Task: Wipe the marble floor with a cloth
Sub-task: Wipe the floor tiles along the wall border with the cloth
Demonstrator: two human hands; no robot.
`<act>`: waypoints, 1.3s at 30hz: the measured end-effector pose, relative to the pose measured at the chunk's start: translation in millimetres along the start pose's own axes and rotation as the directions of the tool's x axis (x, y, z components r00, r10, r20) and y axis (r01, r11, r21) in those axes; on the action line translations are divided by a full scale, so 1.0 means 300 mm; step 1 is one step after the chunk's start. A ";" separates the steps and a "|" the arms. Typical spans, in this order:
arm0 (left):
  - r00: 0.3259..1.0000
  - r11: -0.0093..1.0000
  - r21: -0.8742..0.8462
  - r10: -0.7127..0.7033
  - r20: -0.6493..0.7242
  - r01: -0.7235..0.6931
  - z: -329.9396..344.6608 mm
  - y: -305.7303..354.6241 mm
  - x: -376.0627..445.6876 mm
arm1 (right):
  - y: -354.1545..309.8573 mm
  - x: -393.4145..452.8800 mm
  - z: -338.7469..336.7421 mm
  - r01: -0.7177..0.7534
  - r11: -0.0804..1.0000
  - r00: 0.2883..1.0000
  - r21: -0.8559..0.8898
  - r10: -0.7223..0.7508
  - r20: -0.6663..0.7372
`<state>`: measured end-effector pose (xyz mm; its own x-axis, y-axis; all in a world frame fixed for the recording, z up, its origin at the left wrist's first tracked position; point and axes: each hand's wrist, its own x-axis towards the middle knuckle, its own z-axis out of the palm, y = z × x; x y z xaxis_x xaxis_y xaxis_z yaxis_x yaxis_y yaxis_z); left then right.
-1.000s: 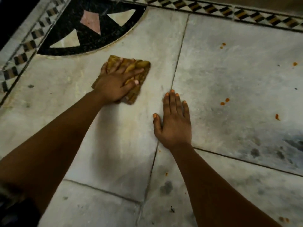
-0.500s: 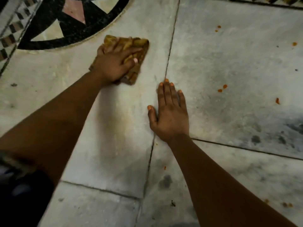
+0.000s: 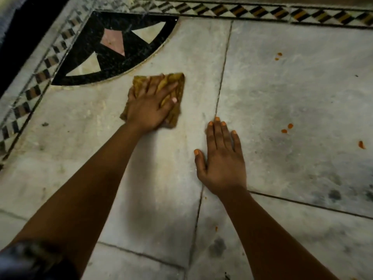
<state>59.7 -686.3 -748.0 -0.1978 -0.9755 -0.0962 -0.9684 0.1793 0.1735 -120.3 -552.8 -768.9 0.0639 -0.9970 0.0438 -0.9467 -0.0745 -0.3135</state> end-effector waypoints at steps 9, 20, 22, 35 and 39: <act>0.989 0.995 0.035 0.090 0.119 -0.095 0.012 0.088 -0.031 | 0.000 -0.003 0.000 0.003 1.000 1.000 -0.016 -0.003 -0.002; 0.980 0.995 -0.045 -0.081 0.184 0.090 -0.045 -0.017 0.041 | 0.011 -0.004 0.011 0.026 0.999 1.000 -0.030 -0.026 0.001; 0.986 0.999 -0.035 -0.024 0.165 0.030 -0.038 0.011 -0.027 | 0.009 -0.012 0.011 0.034 0.998 0.999 -0.055 -0.033 0.018; 0.995 0.994 -0.060 -0.094 0.025 0.095 -0.084 0.126 -0.599 | -0.012 0.024 -0.117 -0.073 0.995 0.940 0.074 0.044 0.339; 0.970 0.868 -0.433 -0.210 0.123 0.243 -0.153 0.145 -0.732 | -0.079 -0.147 -0.208 -0.154 0.921 0.970 0.358 0.071 0.234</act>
<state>67.9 -470.0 -674.3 -0.0069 -0.9681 -0.2506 -0.8231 -0.1368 0.5512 -120.3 -505.7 -704.2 0.0688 -0.9770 -0.2020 -0.7686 0.0772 -0.6350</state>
